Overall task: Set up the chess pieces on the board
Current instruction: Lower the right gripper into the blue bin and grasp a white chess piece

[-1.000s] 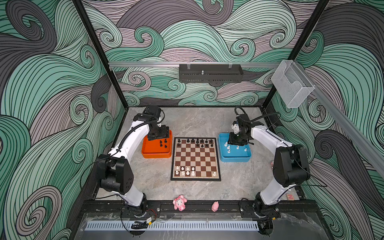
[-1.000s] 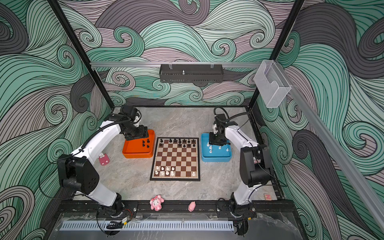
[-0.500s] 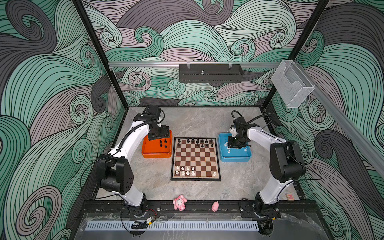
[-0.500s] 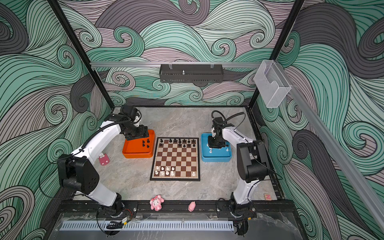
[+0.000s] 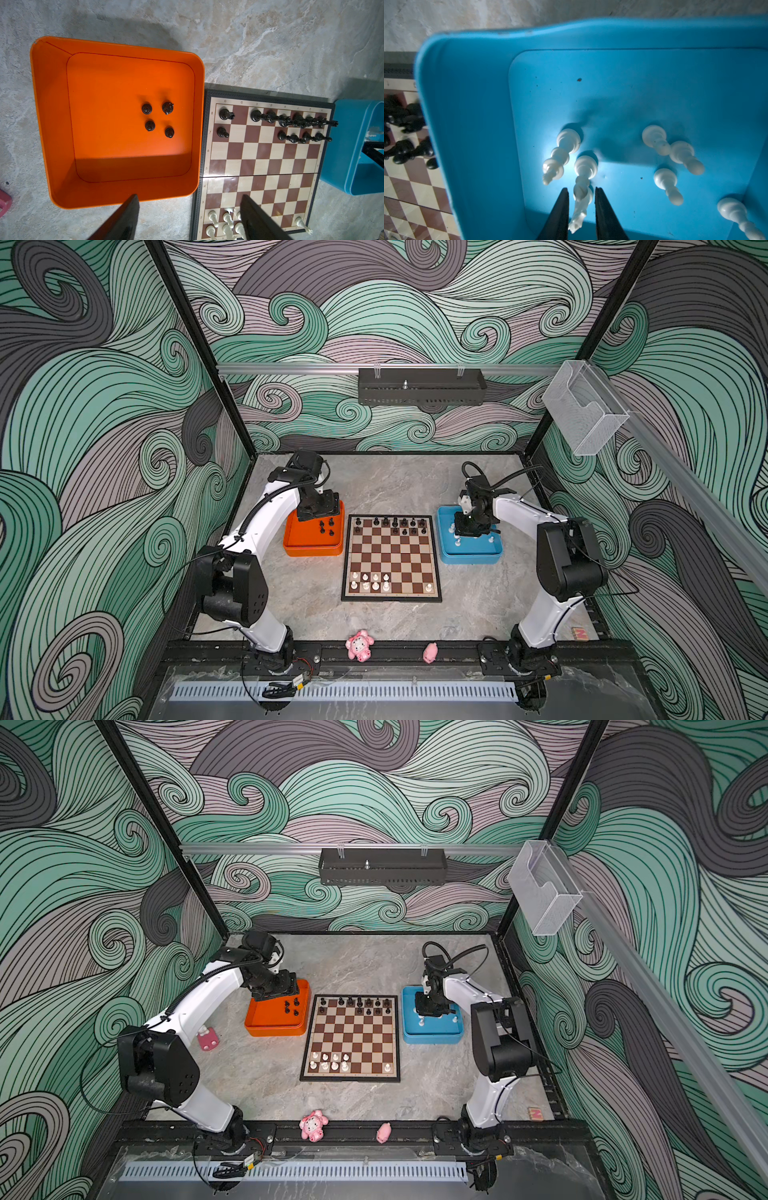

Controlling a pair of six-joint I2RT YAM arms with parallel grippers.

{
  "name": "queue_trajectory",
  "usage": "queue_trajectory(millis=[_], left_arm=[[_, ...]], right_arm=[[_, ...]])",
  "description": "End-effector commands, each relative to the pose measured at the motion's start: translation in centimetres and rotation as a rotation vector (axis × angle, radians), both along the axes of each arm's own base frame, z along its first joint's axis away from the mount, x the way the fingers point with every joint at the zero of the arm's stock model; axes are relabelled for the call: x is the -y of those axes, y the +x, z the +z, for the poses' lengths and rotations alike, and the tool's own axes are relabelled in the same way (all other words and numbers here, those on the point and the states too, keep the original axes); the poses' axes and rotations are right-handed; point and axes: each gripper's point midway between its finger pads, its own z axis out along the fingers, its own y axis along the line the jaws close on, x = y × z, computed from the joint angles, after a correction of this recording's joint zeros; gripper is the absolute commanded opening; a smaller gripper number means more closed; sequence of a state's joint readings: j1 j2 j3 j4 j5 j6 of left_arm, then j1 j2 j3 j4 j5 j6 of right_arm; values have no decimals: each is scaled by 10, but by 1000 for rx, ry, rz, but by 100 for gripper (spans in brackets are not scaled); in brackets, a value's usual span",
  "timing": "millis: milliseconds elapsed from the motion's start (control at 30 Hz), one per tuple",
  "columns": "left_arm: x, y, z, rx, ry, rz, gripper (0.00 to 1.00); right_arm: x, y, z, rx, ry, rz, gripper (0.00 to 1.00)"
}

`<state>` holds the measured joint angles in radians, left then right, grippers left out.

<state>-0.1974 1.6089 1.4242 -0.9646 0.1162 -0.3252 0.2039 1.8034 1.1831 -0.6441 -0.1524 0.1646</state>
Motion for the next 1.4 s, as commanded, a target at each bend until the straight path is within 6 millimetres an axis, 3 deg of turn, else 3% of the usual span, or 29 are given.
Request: queue_trajectory(millis=[0,667,800,1367], left_arm=[[0,4,0,-3,-12,14,79],[4,9,-4,-12,-28,17,79],[4,9,-5,-14,-29,16,79],[7,7,-4,-10,-48,9,79]], right_arm=[[1,2,-5,6,-19,8,24],[-1,4,-10,6,-12,25,20],[-2,5,-9,10,-5,27,16],[9,-4,39,93,-38,1,11]])
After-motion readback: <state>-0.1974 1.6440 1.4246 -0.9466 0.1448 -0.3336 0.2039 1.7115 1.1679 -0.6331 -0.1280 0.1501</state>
